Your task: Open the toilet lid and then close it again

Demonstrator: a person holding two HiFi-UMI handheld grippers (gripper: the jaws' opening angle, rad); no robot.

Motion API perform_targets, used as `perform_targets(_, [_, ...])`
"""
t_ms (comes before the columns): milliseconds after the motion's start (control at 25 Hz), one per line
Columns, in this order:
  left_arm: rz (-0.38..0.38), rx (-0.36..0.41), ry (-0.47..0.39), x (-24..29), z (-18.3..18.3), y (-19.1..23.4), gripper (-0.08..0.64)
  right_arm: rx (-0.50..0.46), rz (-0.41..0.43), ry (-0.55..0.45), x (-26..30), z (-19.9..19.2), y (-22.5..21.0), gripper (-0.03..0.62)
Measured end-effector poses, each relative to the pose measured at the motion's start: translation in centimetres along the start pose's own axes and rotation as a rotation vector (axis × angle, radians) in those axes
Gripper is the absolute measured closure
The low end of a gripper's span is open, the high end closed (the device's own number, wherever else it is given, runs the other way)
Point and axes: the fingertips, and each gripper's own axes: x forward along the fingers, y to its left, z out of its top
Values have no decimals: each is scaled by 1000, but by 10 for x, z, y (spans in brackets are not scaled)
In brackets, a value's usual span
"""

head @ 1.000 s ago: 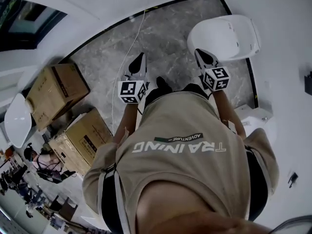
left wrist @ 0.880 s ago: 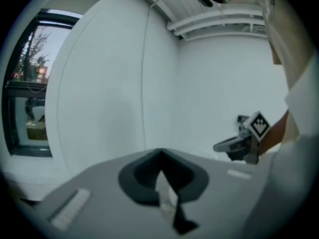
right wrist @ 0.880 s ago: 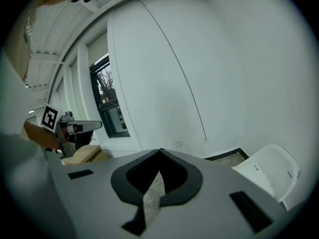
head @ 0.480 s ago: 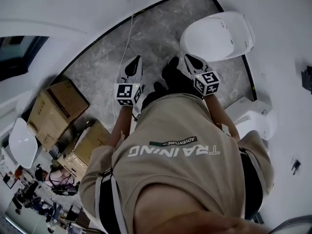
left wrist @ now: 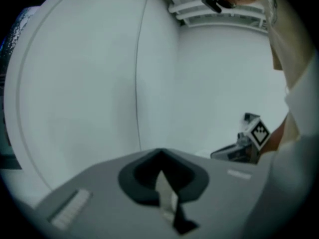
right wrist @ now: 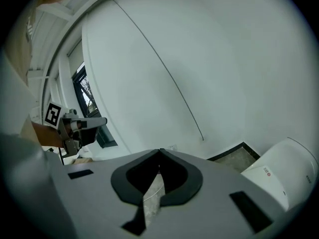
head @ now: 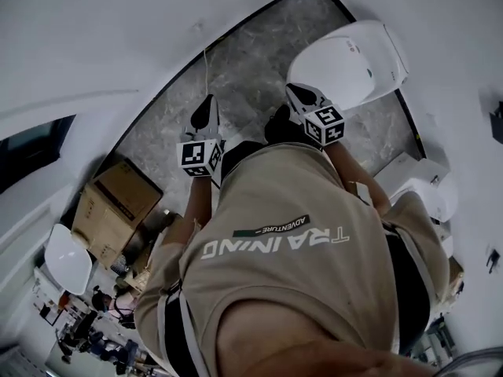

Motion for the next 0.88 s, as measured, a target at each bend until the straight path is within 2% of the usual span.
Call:
perform_targets(120, [-71,-17,0,39,15,-3,557,-25,-24,14,1,0,-12,580])
perform_targets(240, [-167,31,29,72,27,-6,557,-31,-64,22,-1,-2,-21,580])
perform_targets(320, [-239,47,50,96,30,-8,557,6,-113,19,-3,-4,-33,580])
perform_targets(600, [-504,136,121,159,29,-14,557,151,-446,-65,-33,3,-64,580])
perform_targets(760, [-709,254,120,186,37,-38,557,224,-624,-138,-46,11,-72,580])
perform_targets(880, [-841,262,114,198,40,-62,557,254,-734,-173,-62,12,-70,580])
